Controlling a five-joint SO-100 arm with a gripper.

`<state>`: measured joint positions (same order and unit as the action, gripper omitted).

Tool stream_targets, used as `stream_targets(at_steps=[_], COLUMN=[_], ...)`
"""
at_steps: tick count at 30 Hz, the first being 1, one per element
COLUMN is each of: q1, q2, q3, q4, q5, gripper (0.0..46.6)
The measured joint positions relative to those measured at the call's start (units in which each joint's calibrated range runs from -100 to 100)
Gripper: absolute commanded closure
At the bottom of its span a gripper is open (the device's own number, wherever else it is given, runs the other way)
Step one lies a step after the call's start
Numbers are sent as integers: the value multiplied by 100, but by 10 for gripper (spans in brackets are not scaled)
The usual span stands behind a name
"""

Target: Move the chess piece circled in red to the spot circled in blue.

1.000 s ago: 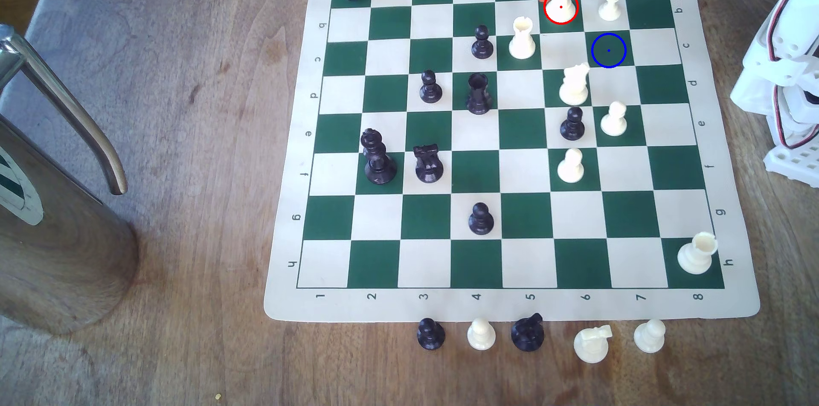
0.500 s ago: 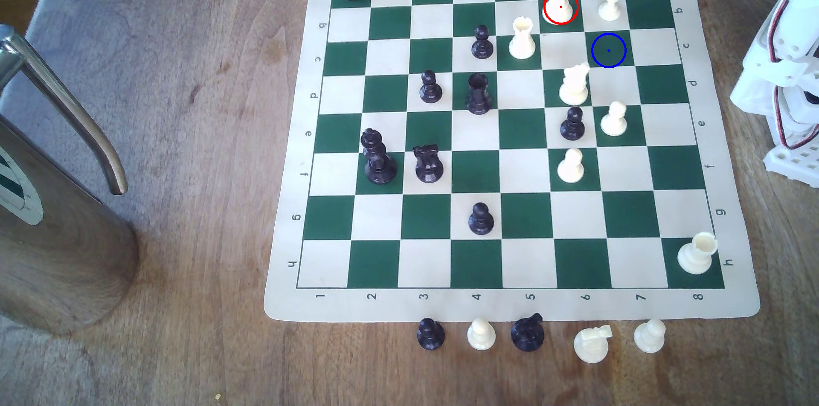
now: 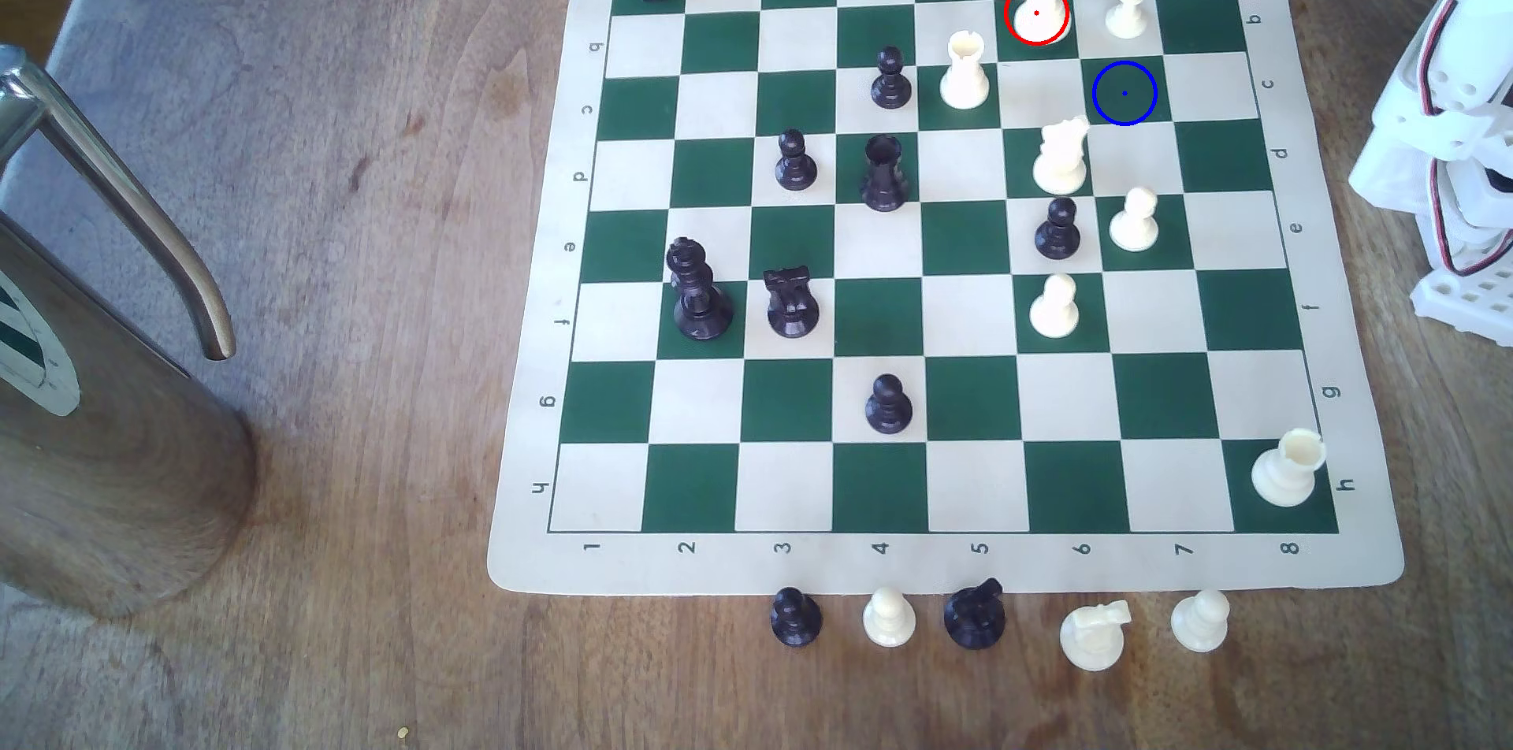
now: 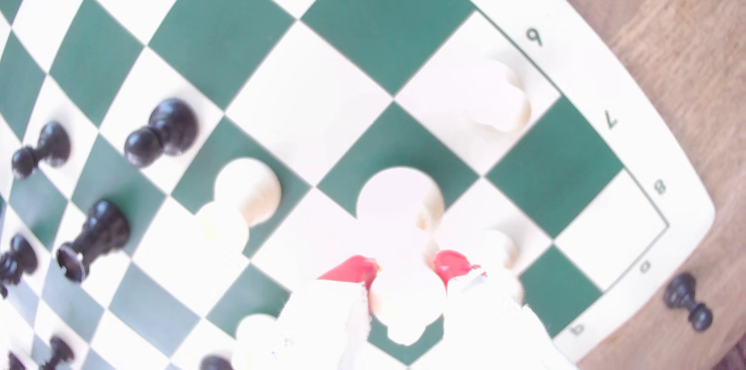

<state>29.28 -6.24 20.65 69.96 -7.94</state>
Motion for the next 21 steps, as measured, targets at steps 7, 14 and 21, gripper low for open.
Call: stream_targets(at_steps=[7,14,21], q1=[0,-199,-332], q2=[-553,-1944,-2656], q3=[-9,895,1853], q4=[430,526,422], q5=[-34,-103,-151], gripper=[432,432,433])
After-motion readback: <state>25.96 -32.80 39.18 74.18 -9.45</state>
